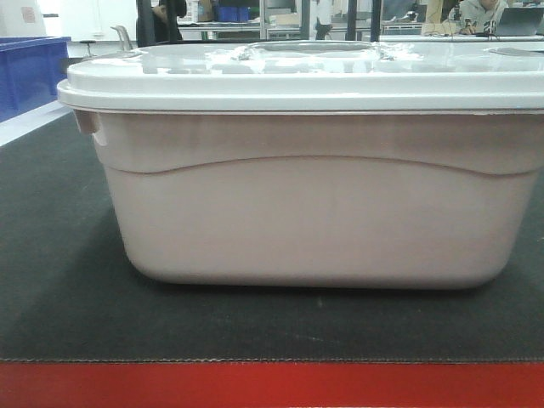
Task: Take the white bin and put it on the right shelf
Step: 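Move both grippers to the sides of the pink lidded bin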
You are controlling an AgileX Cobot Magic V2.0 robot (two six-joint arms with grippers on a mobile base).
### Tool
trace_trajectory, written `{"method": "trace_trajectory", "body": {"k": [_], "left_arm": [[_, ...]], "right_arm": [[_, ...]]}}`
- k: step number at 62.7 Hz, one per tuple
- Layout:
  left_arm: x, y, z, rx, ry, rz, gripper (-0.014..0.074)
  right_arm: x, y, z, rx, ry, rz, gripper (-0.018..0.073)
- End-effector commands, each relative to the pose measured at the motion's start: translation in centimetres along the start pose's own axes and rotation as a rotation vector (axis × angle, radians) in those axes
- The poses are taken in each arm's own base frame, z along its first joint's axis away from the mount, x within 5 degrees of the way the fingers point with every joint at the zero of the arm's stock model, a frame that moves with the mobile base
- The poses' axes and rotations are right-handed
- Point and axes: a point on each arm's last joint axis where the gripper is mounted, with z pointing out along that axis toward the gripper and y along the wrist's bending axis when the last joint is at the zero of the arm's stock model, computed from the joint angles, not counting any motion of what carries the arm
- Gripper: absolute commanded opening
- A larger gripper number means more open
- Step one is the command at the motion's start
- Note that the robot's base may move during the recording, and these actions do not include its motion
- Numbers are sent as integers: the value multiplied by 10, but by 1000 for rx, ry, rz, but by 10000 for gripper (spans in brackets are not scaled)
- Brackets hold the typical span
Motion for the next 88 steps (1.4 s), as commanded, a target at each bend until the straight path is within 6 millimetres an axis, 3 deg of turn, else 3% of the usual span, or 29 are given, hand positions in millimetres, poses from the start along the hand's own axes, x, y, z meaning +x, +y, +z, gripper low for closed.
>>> {"method": "trace_trajectory", "body": {"k": [1,49,64,74,81,88], "left_arm": [[-8,1,-1,-11,-97,-15,-126],[-9,2,-1,-13,-107,-70,-126],[-19,4,-3,-33,-209,-77,-126],[-50,6,-9,-41,-326,-70,-126],[-85,5,-13,-30,-343,3,-126],[-134,6,-16,-20,-307,52,-123]], "right_arm": [[-8,-1,-2,10,-98,-8,68],[-9,-1,-2,11,-106,-8,68],[-12,-1,-2,15,-148,-8,68],[-40,-2,-9,29,-351,53,68],[-73,3,-16,14,-434,69,68],[-113,10,-19,-5,-458,69,68]]}}
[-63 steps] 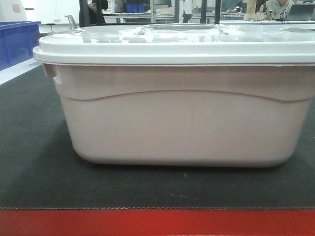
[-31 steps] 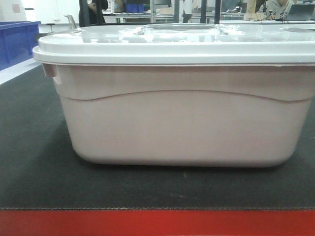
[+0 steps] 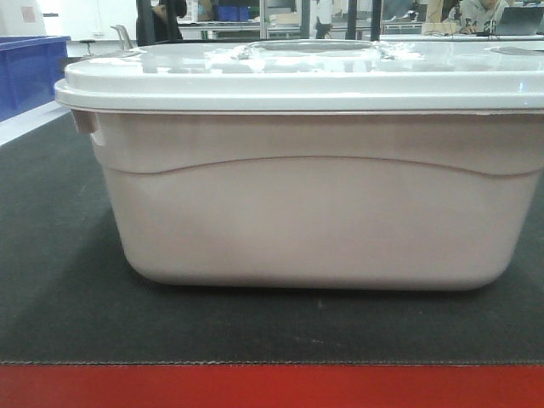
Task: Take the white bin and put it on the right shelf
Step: 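Move both grippers to the sides of the pink lidded bin, then close both grippers on the bin's lid rim at opposite ends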
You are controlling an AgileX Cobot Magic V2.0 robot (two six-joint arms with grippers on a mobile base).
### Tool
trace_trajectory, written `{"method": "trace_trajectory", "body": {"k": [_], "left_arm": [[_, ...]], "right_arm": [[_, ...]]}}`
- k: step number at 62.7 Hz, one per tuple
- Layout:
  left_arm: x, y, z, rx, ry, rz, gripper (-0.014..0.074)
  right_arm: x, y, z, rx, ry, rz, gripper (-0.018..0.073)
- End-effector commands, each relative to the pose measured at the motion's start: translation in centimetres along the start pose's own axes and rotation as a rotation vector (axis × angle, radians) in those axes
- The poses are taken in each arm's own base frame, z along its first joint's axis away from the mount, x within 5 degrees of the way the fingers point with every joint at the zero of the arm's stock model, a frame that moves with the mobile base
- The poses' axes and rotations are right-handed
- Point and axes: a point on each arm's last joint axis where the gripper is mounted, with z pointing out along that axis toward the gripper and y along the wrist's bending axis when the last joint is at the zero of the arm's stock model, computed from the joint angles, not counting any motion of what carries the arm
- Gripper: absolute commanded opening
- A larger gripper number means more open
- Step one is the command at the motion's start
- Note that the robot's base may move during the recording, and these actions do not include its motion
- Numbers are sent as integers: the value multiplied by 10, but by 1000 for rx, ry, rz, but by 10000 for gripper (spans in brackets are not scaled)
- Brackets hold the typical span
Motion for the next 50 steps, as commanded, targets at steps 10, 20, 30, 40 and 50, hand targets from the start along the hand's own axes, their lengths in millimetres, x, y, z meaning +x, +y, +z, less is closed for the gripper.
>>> {"method": "trace_trajectory", "body": {"k": [10,20,30,40,50], "left_arm": [[-88,4,44,29,95,11,-57],[-93,0,82,69,240,-96,127],[-84,-10,108,144,340,-157,298],[-73,-24,125,235,503,-200,389],[-69,-39,152,329,695,-303,390]], "right_arm": [[-77,17,44,-1,-67,2,95],[-83,20,83,16,19,-3,277],[-80,22,119,20,156,-3,542],[-77,29,143,-1,346,31,596],[-83,45,168,-69,564,229,591]]}}
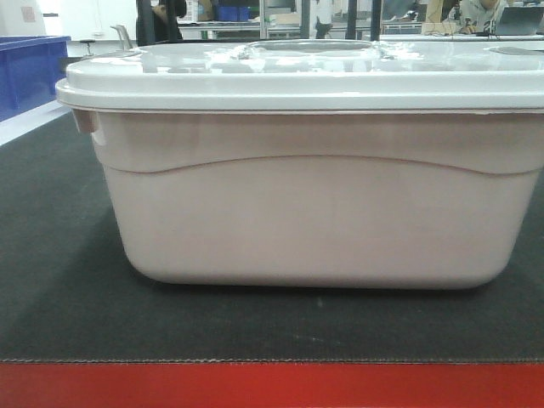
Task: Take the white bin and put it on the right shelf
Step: 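Close both grippers on the bin's lid rim at opposite ends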
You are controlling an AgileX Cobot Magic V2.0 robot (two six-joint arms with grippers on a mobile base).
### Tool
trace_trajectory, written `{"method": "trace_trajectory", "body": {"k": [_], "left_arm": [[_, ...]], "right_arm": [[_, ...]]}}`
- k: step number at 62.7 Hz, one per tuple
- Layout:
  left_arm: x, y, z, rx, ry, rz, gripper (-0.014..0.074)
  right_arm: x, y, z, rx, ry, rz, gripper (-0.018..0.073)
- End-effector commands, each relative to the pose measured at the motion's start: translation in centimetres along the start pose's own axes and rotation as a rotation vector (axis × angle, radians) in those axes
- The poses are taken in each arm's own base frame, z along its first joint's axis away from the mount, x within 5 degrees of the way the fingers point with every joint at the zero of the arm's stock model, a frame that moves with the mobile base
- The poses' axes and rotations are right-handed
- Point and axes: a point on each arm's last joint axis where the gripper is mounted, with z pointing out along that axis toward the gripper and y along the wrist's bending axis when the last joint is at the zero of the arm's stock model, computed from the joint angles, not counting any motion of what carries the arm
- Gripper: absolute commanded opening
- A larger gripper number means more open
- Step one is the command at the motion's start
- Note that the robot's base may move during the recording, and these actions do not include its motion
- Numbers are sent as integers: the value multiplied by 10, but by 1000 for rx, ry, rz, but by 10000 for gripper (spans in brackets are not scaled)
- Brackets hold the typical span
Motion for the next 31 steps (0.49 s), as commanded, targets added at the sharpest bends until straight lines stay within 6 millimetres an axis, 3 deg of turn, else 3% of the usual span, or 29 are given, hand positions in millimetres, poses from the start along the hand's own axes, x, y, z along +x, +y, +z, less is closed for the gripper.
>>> {"method": "trace_trajectory", "body": {"k": [1,8,17,31], "left_arm": [[-23,-7,7,64,-17,-38,390],[-37,-9,27,123,53,-22,390],[-45,2,55,247,149,-69,390],[-46,36,92,511,170,-246,390]], "right_arm": [[-23,11,5,-61,14,95,591],[-28,12,24,-82,174,155,591],[-29,-4,46,-96,372,185,591],[-24,-32,67,-404,519,240,591]]}}
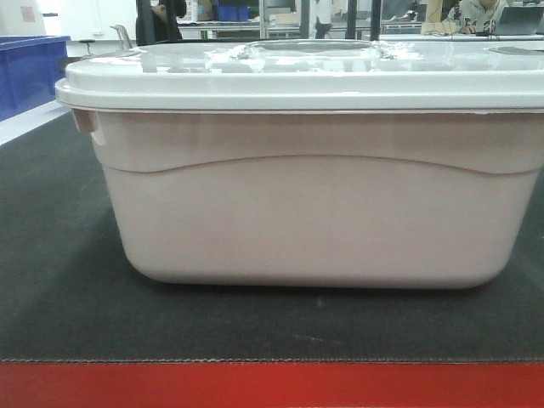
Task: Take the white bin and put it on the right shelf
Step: 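Close both grippers on the bin's lid rim at opposite ends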
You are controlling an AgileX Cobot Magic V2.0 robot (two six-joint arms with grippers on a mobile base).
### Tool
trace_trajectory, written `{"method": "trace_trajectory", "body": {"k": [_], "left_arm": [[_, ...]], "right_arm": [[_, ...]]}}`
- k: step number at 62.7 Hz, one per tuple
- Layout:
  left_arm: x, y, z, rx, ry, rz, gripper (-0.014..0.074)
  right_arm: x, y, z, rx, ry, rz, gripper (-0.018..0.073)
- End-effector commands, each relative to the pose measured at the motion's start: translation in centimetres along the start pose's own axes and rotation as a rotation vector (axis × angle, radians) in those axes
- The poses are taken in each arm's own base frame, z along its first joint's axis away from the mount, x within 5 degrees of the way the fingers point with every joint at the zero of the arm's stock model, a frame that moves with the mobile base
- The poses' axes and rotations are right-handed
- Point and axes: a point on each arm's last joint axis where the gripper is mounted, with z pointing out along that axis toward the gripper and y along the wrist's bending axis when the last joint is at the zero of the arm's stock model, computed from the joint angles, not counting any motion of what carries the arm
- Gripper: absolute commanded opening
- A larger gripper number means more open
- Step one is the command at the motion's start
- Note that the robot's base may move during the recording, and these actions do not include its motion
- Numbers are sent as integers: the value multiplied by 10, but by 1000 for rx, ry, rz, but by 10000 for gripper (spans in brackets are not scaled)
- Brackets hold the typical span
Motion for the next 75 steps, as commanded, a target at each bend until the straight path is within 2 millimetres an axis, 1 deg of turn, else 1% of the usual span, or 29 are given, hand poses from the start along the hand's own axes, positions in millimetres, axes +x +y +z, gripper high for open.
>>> {"method": "trace_trajectory", "body": {"k": [1,5,11,14,19,25,31,36,42,50,56,62,75], "left_arm": [[-16,-3,-3,156,-91,-21,390],[-17,10,7,245,-63,-69,390],[-14,25,24,381,-10,-127,390],[-13,36,34,392,7,-165,390],[-10,47,44,393,28,-202,390],[-9,57,52,400,36,-240,390],[-10,61,56,415,20,-267,390],[-10,61,60,425,20,-275,390],[-8,55,69,436,40,-270,390],[-3,48,83,456,81,-271,390],[1,44,94,475,114,-275,390],[4,40,102,492,138,-278,390],[5,26,110,539,141,-282,389]], "right_arm": [[-14,4,-8,-176,-41,-39,591],[-16,-6,-4,-235,-10,-43,591],[-19,-22,8,-258,25,-13,591],[-20,-28,13,-260,36,-1,591],[-21,-35,21,-265,55,10,591],[-22,-43,27,-268,70,34,591],[-22,-42,35,-286,85,27,591],[-20,-39,45,-301,108,10,591],[-16,-35,59,-325,150,-7,591],[-10,-38,78,-342,204,15,591],[-8,-42,88,-349,232,36,591],[-7,-42,92,-364,242,45,591],[-8,-33,94,-425,229,39,591]]}}
